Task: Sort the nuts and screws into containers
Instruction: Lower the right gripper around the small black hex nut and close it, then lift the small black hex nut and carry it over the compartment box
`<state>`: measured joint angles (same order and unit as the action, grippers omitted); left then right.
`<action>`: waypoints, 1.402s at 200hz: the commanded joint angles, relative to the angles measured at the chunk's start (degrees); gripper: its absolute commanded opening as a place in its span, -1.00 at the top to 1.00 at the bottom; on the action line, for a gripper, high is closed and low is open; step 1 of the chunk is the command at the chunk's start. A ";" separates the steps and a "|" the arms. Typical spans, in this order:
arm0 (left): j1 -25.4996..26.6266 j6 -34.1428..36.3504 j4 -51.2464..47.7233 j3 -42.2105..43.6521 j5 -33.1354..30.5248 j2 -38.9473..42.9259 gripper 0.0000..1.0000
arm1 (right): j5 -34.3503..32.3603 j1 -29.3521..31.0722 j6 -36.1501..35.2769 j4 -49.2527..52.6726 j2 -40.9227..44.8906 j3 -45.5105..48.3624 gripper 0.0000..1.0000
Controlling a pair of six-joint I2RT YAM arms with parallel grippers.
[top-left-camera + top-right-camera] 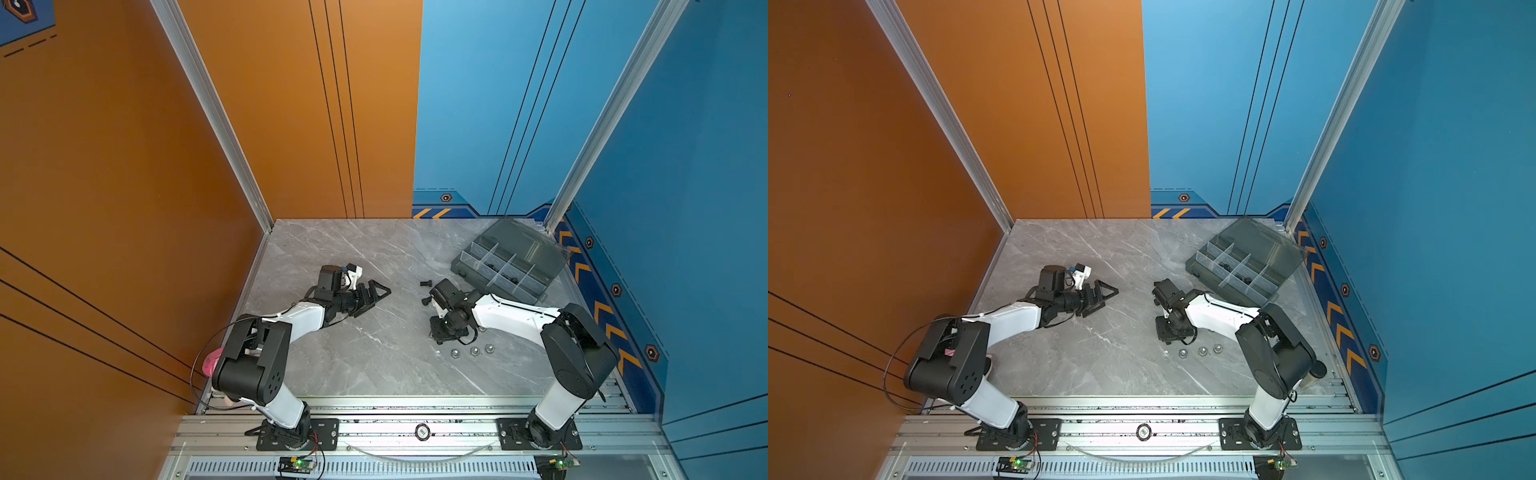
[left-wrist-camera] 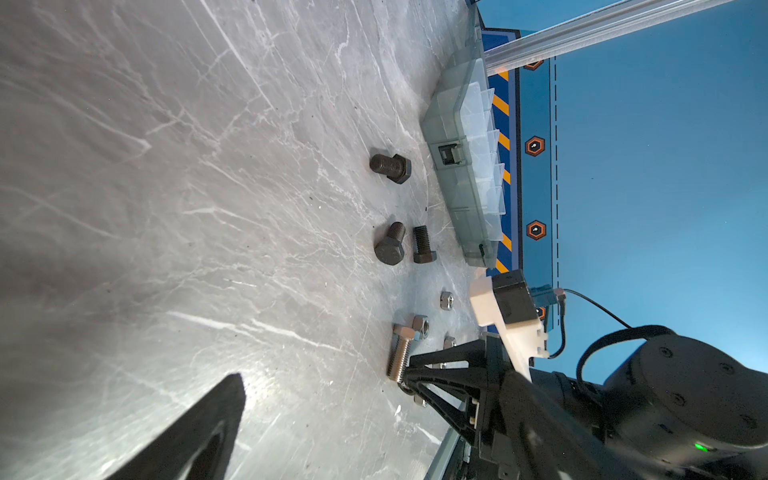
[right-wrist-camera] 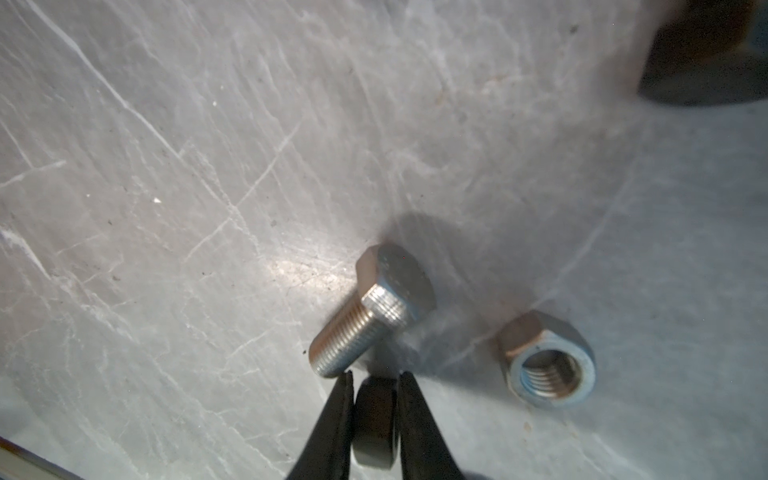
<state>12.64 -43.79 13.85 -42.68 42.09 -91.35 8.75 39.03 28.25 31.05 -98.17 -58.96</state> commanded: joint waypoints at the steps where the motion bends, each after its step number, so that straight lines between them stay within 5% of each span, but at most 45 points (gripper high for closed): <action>1: -0.52 1.31 -1.17 -0.48 0.70 0.11 -0.95 | -0.76 0.49 -1.07 2.74 -0.40 -1.03 0.55; 78: -0.52 1.43 -1.16 -0.39 0.54 0.12 -0.96 | -1.33 0.70 -0.56 4.01 0.09 -0.37 0.46; 141: -0.52 1.43 -1.13 -0.21 0.59 0.54 -0.96 | -0.51 0.70 -0.81 4.00 0.92 -0.89 0.98; 182: -0.54 1.33 -1.17 -0.39 0.68 0.61 -0.95 | 1.78 -1.35 -1.34 3.76 5.61 -1.00 1.00; 217: -0.43 1.24 -1.13 -0.78 0.74 0.56 -0.95 | 3.62 -8.74 -3.08 3.82 10.63 -2.58 1.00; 280: -0.27 1.08 -1.04 -1.53 0.74 -0.02 -0.95 | -0.04 -30.89 -4.26 4.28 12.29 -10.66 1.00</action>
<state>12.64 -43.79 13.52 -42.87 42.11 -91.35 11.55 13.65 25.26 33.63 -86.00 -66.24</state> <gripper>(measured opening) 0.978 0.137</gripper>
